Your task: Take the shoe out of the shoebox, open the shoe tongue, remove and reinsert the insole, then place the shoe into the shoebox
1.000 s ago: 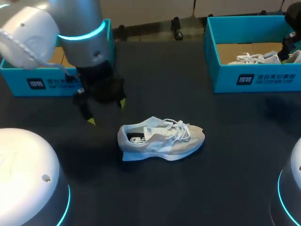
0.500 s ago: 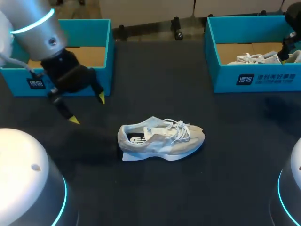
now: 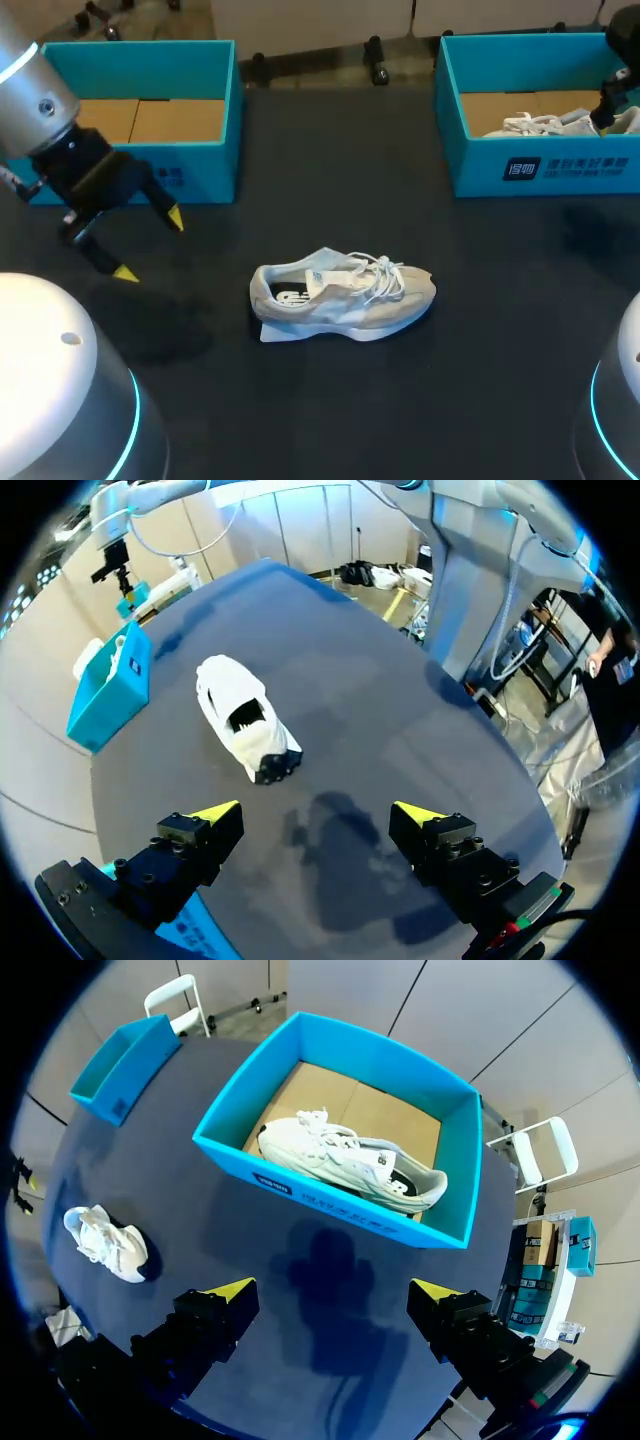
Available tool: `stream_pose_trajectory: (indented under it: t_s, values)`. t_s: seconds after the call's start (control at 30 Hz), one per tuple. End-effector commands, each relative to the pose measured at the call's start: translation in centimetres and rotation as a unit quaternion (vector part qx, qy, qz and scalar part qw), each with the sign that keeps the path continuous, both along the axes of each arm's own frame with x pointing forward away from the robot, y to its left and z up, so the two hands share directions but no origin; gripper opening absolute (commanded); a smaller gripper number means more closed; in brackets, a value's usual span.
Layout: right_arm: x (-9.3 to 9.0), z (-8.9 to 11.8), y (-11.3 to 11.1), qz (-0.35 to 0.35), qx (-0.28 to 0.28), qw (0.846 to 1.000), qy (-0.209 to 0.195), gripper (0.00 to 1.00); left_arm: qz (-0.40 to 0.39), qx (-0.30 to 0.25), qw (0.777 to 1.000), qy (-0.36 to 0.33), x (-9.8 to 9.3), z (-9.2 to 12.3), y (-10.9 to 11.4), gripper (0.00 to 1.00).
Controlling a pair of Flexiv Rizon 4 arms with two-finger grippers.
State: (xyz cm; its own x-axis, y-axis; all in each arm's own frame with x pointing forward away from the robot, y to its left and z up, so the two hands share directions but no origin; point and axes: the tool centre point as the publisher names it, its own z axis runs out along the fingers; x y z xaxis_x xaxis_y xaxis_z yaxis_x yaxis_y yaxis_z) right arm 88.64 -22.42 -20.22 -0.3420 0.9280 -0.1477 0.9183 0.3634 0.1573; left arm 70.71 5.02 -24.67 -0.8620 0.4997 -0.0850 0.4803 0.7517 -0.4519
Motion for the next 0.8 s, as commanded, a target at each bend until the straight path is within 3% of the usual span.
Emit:
stream_pose_trajectory:
  t_s: [0.03,0.63,0.8]
  values:
    - [-0.04,-0.02,0.02,0.000,-0.001,1.000,0.000,1.00,0.025,-0.024,0.999,-0.041,-0.46,-0.45,-0.05,1.00]
    - [-0.04,-0.02,0.02,0.000,-0.001,1.000,0.000,1.00,0.025,-0.024,0.999,-0.041,-0.46,-0.45,-0.05,1.00]
    - [-0.04,-0.02,0.02,0.000,-0.001,1.000,0.000,1.00,0.041,-0.075,0.996,0.014,-0.43,-0.33,0.03,1.00]
